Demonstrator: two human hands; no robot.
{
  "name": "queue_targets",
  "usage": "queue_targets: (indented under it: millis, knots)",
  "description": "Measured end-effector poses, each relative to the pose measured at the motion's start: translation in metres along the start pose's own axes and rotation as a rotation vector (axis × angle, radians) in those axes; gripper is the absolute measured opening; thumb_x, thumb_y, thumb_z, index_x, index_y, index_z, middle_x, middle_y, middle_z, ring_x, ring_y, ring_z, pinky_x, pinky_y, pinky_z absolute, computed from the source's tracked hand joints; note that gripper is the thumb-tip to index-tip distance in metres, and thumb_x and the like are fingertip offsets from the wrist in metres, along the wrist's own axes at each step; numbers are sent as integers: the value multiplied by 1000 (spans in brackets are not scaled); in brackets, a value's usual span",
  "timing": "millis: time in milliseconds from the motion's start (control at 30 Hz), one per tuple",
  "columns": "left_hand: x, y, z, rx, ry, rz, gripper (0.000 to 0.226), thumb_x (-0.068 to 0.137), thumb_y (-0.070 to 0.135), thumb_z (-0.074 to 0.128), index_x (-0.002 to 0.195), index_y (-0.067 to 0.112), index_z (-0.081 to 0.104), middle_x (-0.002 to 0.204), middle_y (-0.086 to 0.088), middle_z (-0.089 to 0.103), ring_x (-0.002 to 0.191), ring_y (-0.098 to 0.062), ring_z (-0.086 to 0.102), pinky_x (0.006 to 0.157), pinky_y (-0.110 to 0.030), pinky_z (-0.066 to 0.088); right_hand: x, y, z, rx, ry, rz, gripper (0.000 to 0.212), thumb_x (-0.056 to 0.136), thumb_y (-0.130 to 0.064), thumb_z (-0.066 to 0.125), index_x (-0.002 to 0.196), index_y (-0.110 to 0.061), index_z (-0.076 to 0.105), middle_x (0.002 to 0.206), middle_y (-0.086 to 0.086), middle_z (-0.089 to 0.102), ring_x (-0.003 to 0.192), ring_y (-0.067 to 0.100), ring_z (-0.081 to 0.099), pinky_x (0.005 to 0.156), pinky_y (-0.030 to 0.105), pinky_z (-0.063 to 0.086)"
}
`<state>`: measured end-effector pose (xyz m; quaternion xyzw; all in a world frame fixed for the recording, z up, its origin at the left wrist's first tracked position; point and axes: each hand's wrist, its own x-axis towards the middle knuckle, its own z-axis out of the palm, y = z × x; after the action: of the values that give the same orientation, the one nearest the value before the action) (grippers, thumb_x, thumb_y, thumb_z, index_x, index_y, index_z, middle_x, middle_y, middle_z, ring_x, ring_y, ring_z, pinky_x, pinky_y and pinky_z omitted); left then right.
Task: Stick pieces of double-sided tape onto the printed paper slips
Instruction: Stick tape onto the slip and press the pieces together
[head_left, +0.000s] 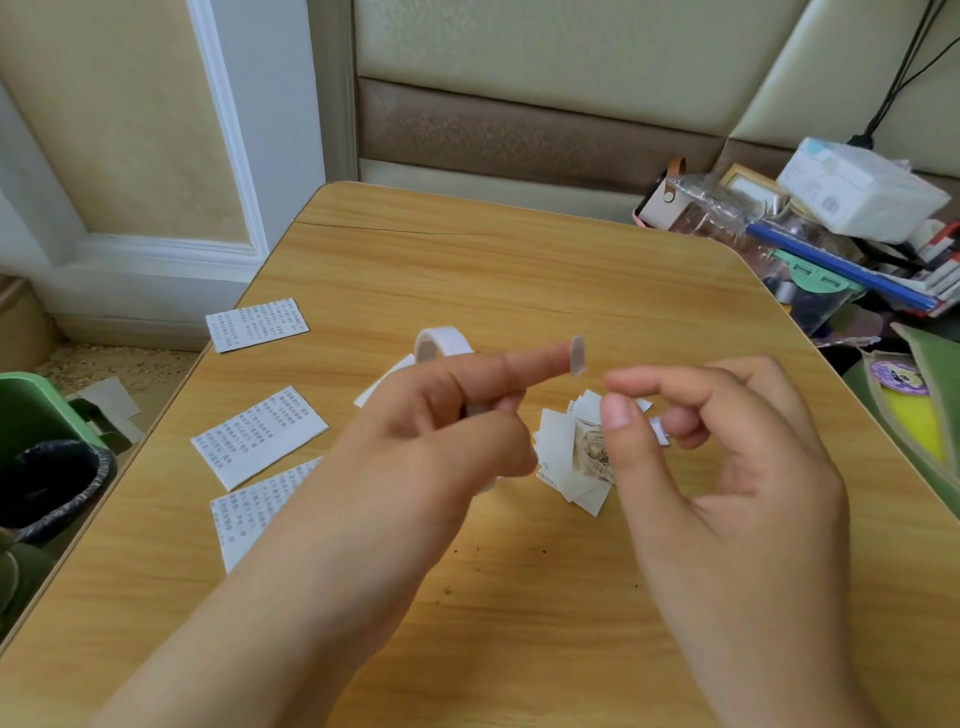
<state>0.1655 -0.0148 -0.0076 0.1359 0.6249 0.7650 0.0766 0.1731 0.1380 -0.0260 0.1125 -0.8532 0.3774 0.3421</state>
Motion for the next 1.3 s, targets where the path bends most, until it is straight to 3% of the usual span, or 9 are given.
queue_targets:
  millis: [100,133,233,267,467,600,900,1033,1300]
  knots:
    - [-1,-1,1,64,-7,2,50,54,13,58,95,36,75,73,-5,29,65,-9,37,108,-31,25,1,-2,0,2,24,6,10,85,-35,60,90,-31,67,81,-19,43,78,-2,47,73,5,35]
    - [-1,-2,2,85,-9,-1,49,58,10,55,95,36,75,73,-5,29,65,-15,34,105,-31,25,2,-2,0,6,27,15,10,84,-36,60,89,-31,68,80,-19,44,77,-2,47,72,5,35]
    - [0,-1,5,111,-7,-3,50,61,9,51,96,36,75,74,-4,31,69,-27,28,70,-28,30,3,-2,0,14,31,44,11,83,-38,61,87,-30,68,79,-18,45,77,-1,47,71,6,35]
    - [1,-2,5,116,-2,-6,50,61,9,51,96,36,74,74,-3,31,69,-28,28,66,-30,29,3,-2,0,9,30,48,11,82,-38,62,86,-30,69,79,-17,46,77,0,47,71,6,35]
    - [2,-4,7,166,-8,-10,50,62,10,51,96,38,74,76,-7,28,68,-30,27,60,-29,28,2,2,-2,-9,16,78,9,79,-39,65,82,-32,69,77,-11,49,76,1,48,71,8,36]
    - [0,-4,9,184,-15,-15,52,62,10,51,96,42,72,68,2,34,63,-21,32,54,-22,33,3,3,-2,-8,13,88,8,78,-41,64,81,-35,68,75,-11,49,75,1,48,69,6,34]
    - [-1,-3,8,194,-34,-14,51,62,11,52,97,43,72,71,-3,33,63,-24,33,55,-25,33,5,4,-4,5,-3,71,6,77,-40,63,78,-37,68,70,-8,49,71,4,48,65,8,34]
    - [-1,-6,9,207,-42,-2,54,63,11,52,100,45,69,68,6,36,60,-12,37,54,-20,35,5,4,-3,-9,-8,74,7,76,-40,63,78,-37,68,69,-9,48,71,4,48,66,8,34]
    - [0,-5,8,228,-41,-3,53,62,12,52,100,44,69,67,7,37,60,-12,37,54,-19,35,5,3,-3,-27,-4,59,8,76,-35,61,72,-35,67,66,-8,46,70,7,47,66,10,32]
